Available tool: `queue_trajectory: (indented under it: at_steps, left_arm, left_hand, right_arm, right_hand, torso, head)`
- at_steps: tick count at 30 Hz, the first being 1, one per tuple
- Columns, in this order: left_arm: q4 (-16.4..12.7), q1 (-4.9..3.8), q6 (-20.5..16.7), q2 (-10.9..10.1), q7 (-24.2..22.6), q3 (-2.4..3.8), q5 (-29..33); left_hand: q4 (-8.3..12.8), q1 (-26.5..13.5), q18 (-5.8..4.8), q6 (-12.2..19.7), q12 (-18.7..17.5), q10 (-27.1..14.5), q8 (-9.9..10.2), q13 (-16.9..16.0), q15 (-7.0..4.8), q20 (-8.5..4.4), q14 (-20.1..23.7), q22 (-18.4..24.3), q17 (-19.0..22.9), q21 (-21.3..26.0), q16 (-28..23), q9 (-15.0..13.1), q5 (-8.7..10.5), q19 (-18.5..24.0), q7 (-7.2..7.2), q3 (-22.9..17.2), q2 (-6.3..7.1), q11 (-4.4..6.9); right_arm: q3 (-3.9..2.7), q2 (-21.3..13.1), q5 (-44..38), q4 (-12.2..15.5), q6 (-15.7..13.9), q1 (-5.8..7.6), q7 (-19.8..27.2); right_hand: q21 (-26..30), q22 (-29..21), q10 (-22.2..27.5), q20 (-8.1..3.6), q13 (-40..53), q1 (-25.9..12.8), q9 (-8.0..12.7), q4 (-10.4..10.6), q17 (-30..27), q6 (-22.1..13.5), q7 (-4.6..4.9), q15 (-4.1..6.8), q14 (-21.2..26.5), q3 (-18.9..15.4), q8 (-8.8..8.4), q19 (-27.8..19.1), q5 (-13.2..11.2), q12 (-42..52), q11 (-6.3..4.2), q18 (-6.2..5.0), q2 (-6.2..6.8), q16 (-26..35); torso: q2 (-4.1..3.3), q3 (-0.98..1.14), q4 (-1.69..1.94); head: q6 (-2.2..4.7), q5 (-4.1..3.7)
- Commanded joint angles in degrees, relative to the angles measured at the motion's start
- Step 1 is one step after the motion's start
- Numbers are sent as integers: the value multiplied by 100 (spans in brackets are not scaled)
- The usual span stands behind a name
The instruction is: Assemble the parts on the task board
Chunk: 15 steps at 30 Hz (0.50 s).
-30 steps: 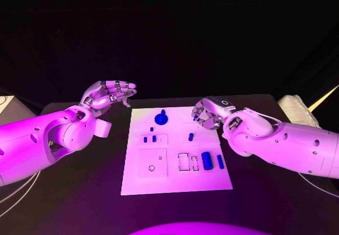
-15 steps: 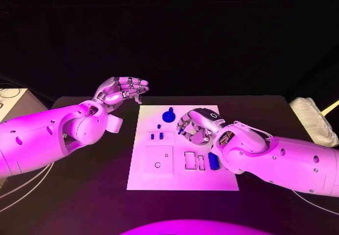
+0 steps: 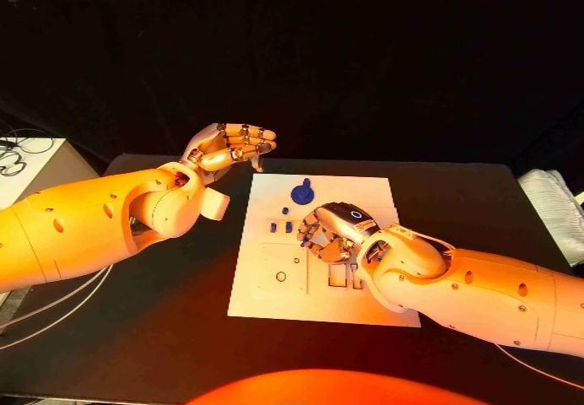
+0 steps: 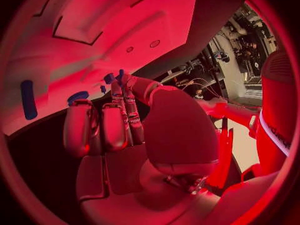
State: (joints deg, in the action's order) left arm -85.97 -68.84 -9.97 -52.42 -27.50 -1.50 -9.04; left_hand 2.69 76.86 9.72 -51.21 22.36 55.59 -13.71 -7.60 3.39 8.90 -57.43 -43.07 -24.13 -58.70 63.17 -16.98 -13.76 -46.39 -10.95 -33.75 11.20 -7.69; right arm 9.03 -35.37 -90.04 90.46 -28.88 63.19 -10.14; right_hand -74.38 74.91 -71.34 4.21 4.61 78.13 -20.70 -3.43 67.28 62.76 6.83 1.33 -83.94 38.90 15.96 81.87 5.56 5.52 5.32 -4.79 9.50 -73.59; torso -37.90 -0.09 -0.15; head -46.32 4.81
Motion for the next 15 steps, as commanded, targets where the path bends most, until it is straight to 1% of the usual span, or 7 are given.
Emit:
queue_trajectory:
  at_steps: [1,3,5,7,13,15]
  left_arm:
    - [-25,-3,-14,23,-38,5,32]
    - [-26,-3,-14,29,-35,5,32]
    - [-28,-3,-14,36,-30,5,32]
    - [-28,-4,-9,43,-24,5,32]
    - [-25,-4,-9,51,-16,5,32]
    - [-21,-4,-12,49,-12,5,32]
  left_hand:
    - [2,14,86,-30,28,-42,13,-7,-7,11,8,5,9,37,-37,-4,-23,-28,-9,27,-58,16]
    - [2,14,86,-30,28,-42,13,-7,-7,11,8,5,9,37,-37,-4,-23,-28,-9,27,-58,16]
    - [2,14,86,-30,28,-42,13,-7,-7,11,8,5,9,37,-37,-4,-23,-28,-9,27,-58,16]
    - [1,13,86,-30,29,-46,14,-7,-6,11,7,7,11,40,-39,-3,-23,-30,-9,31,-57,16]
    - [2,13,86,-22,29,-52,19,-6,-6,10,7,10,12,43,-42,-1,-23,-33,-9,34,-54,15]
    - [3,13,86,3,27,-67,33,-3,-5,10,5,15,16,50,-47,5,-24,-38,-14,38,-52,12]
  right_arm:
    - [9,43,-157,-18,287,-33,-89]
    - [15,68,-174,-27,328,-50,-116]
    - [19,93,-195,-41,366,-69,-155]
    - [23,116,-224,-59,389,-87,-195]
    - [28,147,-253,-65,444,-119,-237]
    - [30,157,-254,-63,460,-132,-243]
  right_hand:
    - [33,11,-246,3,189,2,-9,-17,-5,6,39,23,-225,14,24,14,13,18,-221,80,-44,-21]
    - [33,11,-246,3,189,2,-9,-17,-5,6,39,23,-225,14,24,14,13,18,-221,80,-44,-21]
    - [39,5,-245,4,190,0,-11,-18,-4,2,41,21,-225,16,22,9,14,15,-219,78,-45,-23]
    - [39,5,-245,4,190,0,-11,-18,-4,2,41,21,-225,16,22,9,14,15,-219,78,-45,-23]
    - [50,-5,-244,5,190,-1,-12,-18,-16,1,42,21,-223,17,22,4,14,14,-218,75,-46,-15]
    - [52,-6,-244,5,191,-4,-14,-18,-20,-1,43,20,-222,17,21,2,14,12,-217,75,-47,-14]
  torso:
    - [2,2,-11]
    - [1,4,-12]
    - [1,9,-16]
    - [1,10,-16]
    - [1,7,-1]
    - [1,8,-5]
  head:
    - [-33,63]
    - [-45,82]
    - [-65,112]
    - [-84,147]
    - [-117,168]
    - [-120,165]
